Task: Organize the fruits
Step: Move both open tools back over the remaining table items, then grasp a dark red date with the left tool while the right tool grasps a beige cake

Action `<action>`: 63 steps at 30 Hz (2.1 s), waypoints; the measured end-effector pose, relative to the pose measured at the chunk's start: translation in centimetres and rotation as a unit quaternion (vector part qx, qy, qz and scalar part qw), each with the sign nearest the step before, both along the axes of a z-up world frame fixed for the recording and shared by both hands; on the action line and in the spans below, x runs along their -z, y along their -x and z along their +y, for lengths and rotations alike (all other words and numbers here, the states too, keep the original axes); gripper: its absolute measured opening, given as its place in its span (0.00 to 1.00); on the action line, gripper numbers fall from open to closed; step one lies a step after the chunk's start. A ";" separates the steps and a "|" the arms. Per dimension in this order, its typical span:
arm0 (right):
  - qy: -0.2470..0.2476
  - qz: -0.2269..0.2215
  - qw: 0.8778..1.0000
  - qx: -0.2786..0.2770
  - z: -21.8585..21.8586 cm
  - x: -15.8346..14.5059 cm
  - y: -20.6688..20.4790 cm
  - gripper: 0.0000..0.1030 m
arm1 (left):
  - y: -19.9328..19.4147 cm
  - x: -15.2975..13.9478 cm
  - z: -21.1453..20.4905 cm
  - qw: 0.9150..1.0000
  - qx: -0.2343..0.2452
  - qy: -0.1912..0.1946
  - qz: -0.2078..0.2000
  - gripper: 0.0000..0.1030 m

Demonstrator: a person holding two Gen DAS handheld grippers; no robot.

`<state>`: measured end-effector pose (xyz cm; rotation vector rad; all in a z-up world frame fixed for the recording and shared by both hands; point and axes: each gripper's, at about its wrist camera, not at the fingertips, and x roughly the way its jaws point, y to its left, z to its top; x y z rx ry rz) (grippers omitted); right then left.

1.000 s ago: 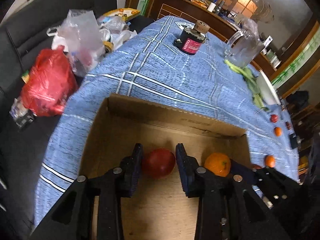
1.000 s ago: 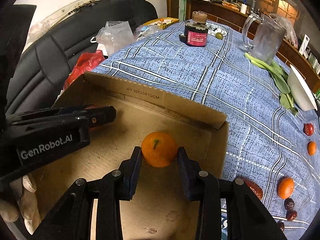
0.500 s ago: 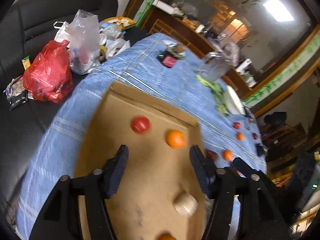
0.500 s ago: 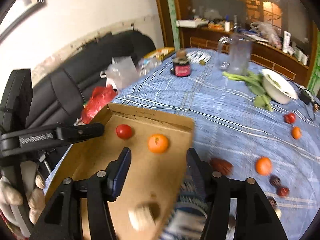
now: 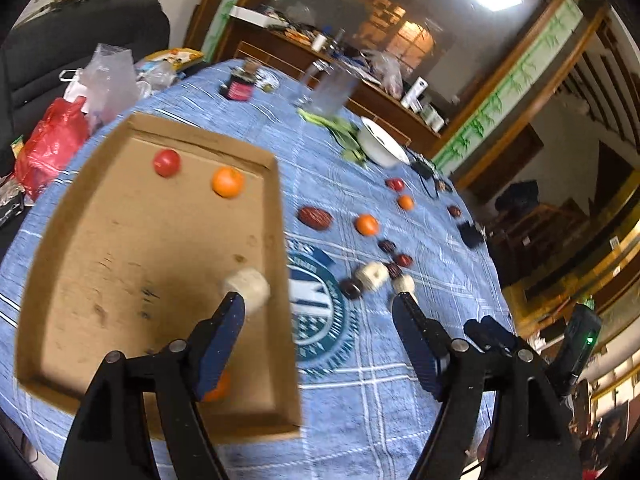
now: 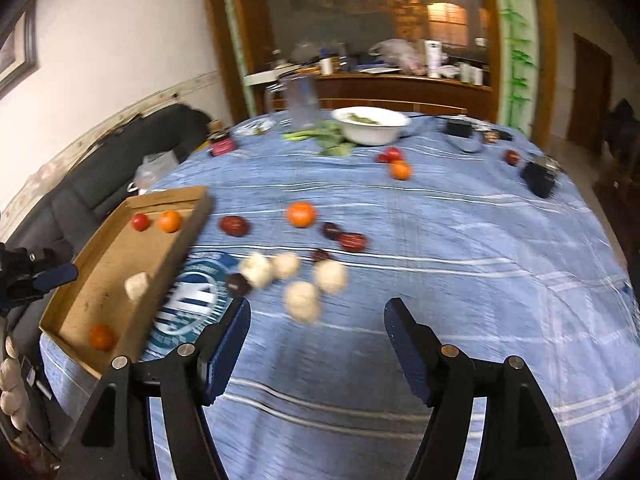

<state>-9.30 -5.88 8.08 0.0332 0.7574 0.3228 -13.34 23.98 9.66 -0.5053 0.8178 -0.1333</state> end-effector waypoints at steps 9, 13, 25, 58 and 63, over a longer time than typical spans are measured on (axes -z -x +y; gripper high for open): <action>-0.005 0.006 1.000 0.005 -3.1 1.2 1.1 0.72 | -1.5 0.0 -4.7 0.999 0.031 -0.042 0.006 0.73; -0.001 0.029 0.999 -0.014 -2.0 2.5 -0.1 0.72 | -4.0 1.1 -5.4 0.997 0.043 -0.050 0.025 0.73; -0.005 0.093 0.994 -0.056 2.4 5.7 -5.6 0.72 | -11.3 3.4 -6.5 0.989 0.078 -0.112 0.062 0.73; 0.012 0.092 0.992 -0.083 4.6 6.6 -7.1 0.35 | -19.1 7.5 -9.1 0.956 0.104 -0.250 0.116 0.41; 0.013 0.090 0.993 -0.081 4.8 6.2 -6.3 0.30 | -17.2 5.5 -8.7 0.963 0.102 -0.231 0.092 0.41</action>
